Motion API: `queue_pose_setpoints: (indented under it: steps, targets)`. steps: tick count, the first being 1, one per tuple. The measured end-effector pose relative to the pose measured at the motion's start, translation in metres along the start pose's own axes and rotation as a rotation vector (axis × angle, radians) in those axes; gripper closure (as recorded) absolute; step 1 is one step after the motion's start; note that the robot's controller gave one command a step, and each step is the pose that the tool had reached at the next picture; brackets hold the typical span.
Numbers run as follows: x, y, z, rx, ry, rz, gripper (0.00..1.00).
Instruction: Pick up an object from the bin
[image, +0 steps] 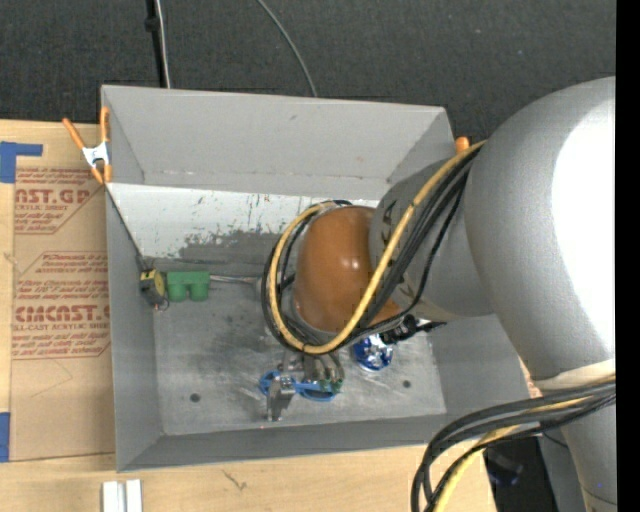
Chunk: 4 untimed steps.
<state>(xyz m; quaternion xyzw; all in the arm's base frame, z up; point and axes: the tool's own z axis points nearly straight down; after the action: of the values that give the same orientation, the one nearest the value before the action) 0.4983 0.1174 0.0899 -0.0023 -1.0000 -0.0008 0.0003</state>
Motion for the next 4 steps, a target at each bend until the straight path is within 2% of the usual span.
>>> queue_pose_setpoints:
  steps: [1, 2, 4]
  targets:
    - [0.0, 0.0, -0.001, 0.0, -0.001, 0.0, 1.0]
    - [0.004, 0.022, -0.008, 0.001, -0.001, -0.213, 1.0]
    - [-0.003, 0.038, -0.102, 0.0, -0.007, -0.214, 1.0]
